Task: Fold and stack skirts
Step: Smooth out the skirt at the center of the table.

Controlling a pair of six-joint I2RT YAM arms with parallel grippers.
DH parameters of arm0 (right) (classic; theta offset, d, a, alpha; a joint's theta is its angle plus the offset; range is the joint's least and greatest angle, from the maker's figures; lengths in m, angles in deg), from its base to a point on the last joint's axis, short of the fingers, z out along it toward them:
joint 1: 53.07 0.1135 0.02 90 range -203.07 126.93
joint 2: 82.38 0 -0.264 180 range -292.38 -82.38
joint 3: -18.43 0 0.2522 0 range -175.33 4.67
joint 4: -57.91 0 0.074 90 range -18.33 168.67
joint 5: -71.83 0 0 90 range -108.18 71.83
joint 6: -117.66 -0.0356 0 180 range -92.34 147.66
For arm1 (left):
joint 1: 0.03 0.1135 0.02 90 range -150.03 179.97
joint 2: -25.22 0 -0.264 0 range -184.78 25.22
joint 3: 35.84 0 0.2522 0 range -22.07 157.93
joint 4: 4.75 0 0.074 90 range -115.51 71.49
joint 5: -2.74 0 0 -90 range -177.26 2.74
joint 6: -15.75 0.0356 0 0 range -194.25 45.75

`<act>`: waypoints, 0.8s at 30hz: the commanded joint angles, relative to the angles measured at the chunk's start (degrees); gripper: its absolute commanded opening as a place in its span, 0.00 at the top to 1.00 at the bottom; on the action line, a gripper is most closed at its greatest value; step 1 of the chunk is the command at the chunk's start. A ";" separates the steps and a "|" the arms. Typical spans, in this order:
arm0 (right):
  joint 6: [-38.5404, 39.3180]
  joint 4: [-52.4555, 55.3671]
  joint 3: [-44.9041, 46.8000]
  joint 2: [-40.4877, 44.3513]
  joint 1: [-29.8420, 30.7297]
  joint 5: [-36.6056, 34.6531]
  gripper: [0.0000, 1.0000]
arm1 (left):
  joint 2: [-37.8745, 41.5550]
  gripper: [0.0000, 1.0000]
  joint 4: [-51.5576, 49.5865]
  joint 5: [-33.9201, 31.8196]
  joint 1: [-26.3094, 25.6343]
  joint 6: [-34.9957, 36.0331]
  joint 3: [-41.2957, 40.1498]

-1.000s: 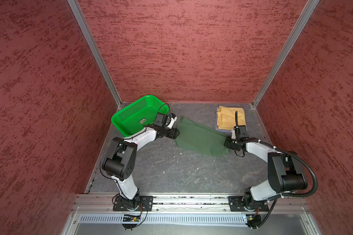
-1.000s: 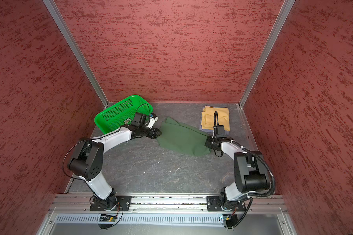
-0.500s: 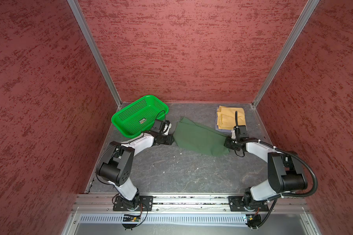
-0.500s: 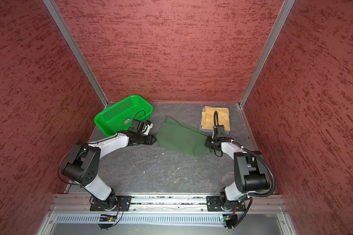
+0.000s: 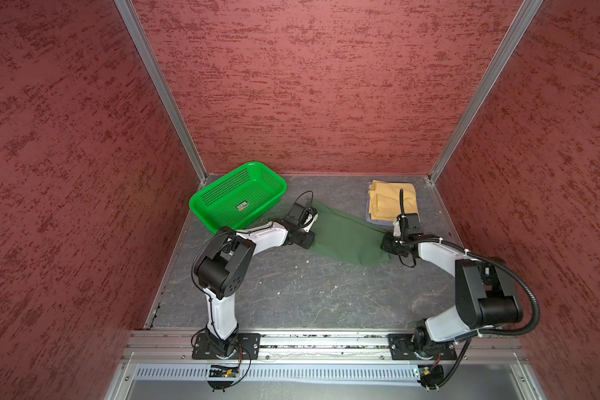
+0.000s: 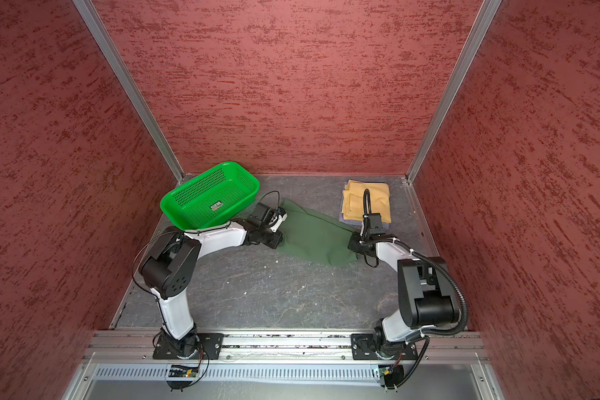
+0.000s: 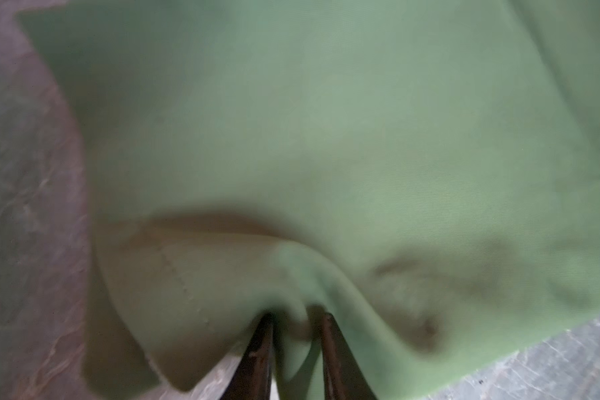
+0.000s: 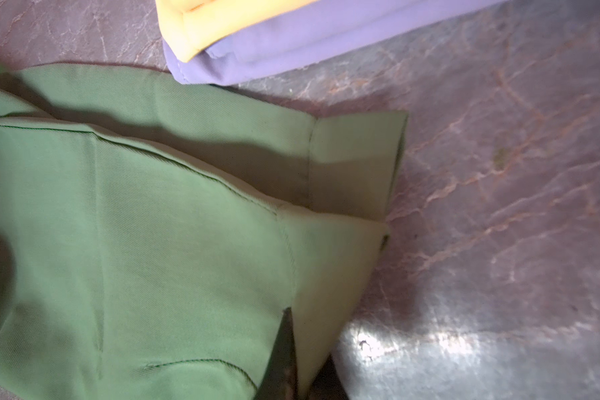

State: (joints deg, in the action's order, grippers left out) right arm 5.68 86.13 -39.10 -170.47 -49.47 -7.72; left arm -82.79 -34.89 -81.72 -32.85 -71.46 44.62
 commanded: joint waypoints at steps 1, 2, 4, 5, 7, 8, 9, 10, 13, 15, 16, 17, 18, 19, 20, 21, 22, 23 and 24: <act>1.02 0.35 -1.15 0.37 0.01 0.97 1.00 | -0.20 0.72 2.11 -3.12 -1.82 3.70 1.59; 1.02 0.31 -1.10 0.38 0.00 0.88 1.00 | 0.03 0.72 2.72 -3.16 -2.06 3.72 1.64; 1.06 0.24 -1.14 0.29 0.01 0.97 1.00 | 0.60 0.70 3.97 -1.59 -2.07 3.82 1.43; 1.00 0.22 -1.17 0.19 0.00 1.04 1.00 | 0.80 0.69 4.29 -1.49 -2.07 3.81 1.44; 1.06 0.13 -1.12 0.12 -0.06 1.06 1.00 | 1.18 0.67 4.60 -1.27 -1.91 3.74 1.45; 1.06 0.13 -1.06 0.10 -0.02 1.06 1.00 | 1.30 0.67 4.65 -1.31 -1.82 3.72 1.35; 1.05 0.07 -1.05 0.11 0.01 1.06 1.00 | 1.35 0.66 4.61 -1.30 -1.66 3.63 1.42; 1.06 -0.04 -0.97 0.03 -0.06 1.06 1.00 | 1.24 0.66 4.52 -1.17 -1.51 3.63 1.42; 1.05 -0.13 -1.02 0.02 -0.06 1.17 1.00 | 1.01 0.66 4.62 -1.45 -1.24 3.63 1.07; 1.15 -0.13 -0.92 -0.06 0.00 1.09 1.00 | 1.25 0.66 4.68 -1.81 -1.15 3.47 0.59; 1.17 -0.17 -0.95 -0.06 0.00 1.06 1.00 | 1.76 0.65 4.99 -1.90 -1.11 3.45 0.03; 1.15 -0.15 -0.97 -0.15 0.01 1.06 1.00 | 2.38 0.65 5.42 -1.93 -1.04 3.45 -0.53; 1.15 -0.26 -0.94 -0.28 -0.01 1.08 1.00 | 3.24 0.64 5.85 -1.56 -0.81 3.37 -1.41; 1.19 -0.31 -1.04 -0.32 0.00 1.14 1.00 | 4.16 0.64 6.22 -1.13 -0.46 3.30 -2.14; 1.14 -0.26 -0.97 -0.39 0.01 1.14 1.00 | 4.84 0.63 6.50 -0.47 -0.18 3.33 -2.71; 1.23 -0.30 -1.09 -0.46 0.00 1.06 1.00 | 5.84 0.63 6.75 0.11 0.18 3.30 -3.51; 1.15 -0.26 -1.14 -0.50 0.00 1.06 1.00 | 6.73 0.62 6.88 0.71 0.53 3.36 -4.26; 1.10 -0.31 -1.16 -0.55 0.01 1.01 1.00 | 7.50 0.62 6.89 1.34 0.94 3.44 -4.85; 1.15 -0.29 -1.15 -0.59 -0.01 0.88 1.00 | 8.37 0.61 6.89 1.94 1.38 3.54 -5.43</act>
State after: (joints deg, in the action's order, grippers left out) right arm 6.10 86.13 -39.10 -170.47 -49.47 -7.67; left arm -77.52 -29.99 -81.98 -32.61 -68.33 40.40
